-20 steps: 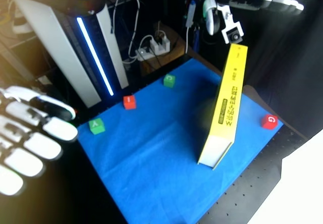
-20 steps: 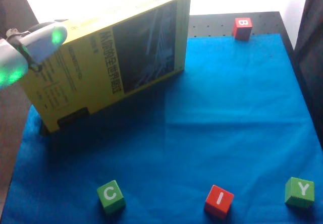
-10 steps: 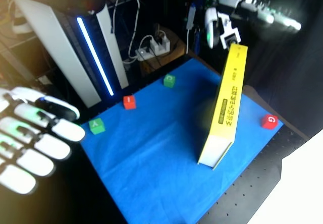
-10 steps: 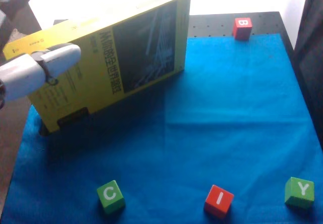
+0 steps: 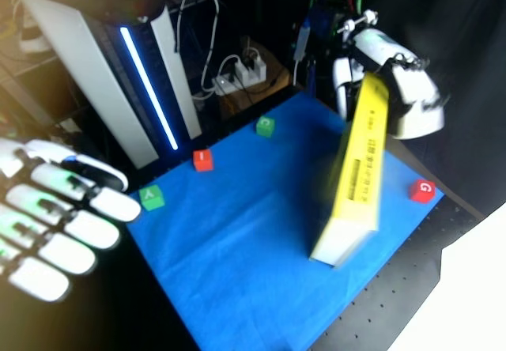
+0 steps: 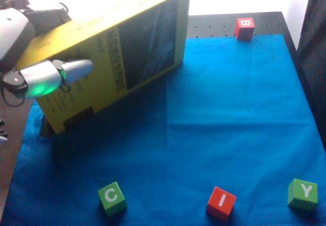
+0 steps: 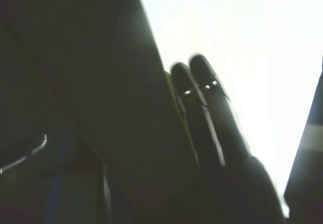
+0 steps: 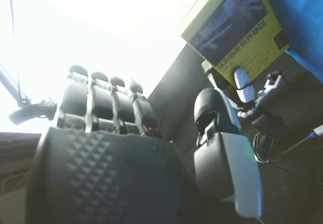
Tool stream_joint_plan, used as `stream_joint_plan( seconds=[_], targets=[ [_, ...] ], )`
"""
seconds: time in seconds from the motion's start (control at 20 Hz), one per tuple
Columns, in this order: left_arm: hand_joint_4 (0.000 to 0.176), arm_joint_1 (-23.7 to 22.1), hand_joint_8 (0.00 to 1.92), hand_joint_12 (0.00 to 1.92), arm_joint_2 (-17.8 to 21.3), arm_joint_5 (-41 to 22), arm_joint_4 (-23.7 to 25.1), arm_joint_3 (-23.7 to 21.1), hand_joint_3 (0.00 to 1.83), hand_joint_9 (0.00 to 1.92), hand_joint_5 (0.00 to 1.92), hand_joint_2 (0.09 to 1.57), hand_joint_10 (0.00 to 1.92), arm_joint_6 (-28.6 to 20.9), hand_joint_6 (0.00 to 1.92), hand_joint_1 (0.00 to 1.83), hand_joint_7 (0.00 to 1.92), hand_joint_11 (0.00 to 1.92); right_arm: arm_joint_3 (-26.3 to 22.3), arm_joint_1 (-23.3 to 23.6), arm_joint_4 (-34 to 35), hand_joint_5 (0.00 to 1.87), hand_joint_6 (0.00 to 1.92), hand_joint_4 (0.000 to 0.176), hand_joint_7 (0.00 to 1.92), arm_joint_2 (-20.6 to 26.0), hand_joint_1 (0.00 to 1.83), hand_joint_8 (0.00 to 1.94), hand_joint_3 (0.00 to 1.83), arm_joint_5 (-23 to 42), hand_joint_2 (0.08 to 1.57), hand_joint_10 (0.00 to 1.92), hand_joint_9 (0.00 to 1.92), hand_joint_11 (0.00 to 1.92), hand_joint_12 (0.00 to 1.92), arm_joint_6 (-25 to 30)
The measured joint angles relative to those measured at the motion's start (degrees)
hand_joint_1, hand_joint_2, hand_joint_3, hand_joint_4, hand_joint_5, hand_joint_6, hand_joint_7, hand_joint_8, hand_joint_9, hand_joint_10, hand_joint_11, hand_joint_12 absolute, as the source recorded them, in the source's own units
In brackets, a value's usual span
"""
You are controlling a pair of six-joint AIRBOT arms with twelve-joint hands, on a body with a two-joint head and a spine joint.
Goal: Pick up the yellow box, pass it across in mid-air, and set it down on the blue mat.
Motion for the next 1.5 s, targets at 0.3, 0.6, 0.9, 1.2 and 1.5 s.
stream_joint_plan(
  seconds=[0.3,0.6,0.9,1.2,1.5],
  targets=[
    [0.0,-0.07,1.92,1.92,0.98,-1.14,1.01,-1.07,0.01,1.55,1.23,1.22,1.92,0.2,1.92,1.33,1.45,1.6,0.59,0.11,-0.57,0.0,0.0,0.0,0.0,-0.48,0.34,0.0,0.0,-0.11,1.3,0.0,0.0,0.0,0.0,0.0],
    [0.0,-4.81,1.92,1.92,2.19,-1.4,13.97,-3.04,0.0,1.61,1.22,1.19,1.92,0.31,1.92,1.18,1.47,1.68,1.7,8.46,-8.83,0.0,0.0,0.0,0.0,-1.07,0.58,0.0,0.0,0.57,1.21,0.0,0.0,0.0,0.44,0.13],
    [0.0,-7.32,1.92,1.92,2.14,-1.51,19.65,-3.48,0.0,1.65,1.27,1.2,1.92,0.35,1.92,1.13,1.5,1.71,7.91,27.34,-16.55,0.0,0.0,0.066,0.0,-10.29,0.72,0.0,0.0,-16.63,1.15,0.0,0.0,0.0,0.02,0.13],
    [0.0,-9.31,1.92,1.92,1.55,-2.1,24.63,-3.76,0.0,1.6,1.25,1.22,1.92,0.17,1.92,1.16,1.47,1.66,11.58,31.06,-18.21,0.0,0.0,0.008,0.0,-15.45,0.65,0.0,0.0,-29.88,1.09,0.0,0.0,0.0,0.0,0.2],
    [0.0,-9.27,1.92,1.92,1.51,-2.1,25.64,-3.87,0.0,1.49,1.27,1.2,1.92,2.89,1.92,1.16,1.48,1.58,15.13,34.12,-17.79,1.11,1.89,0.0,1.31,-19.3,1.34,1.91,0.0,-35.34,1.23,1.91,1.43,1.51,1.92,1.22]
  ],
)
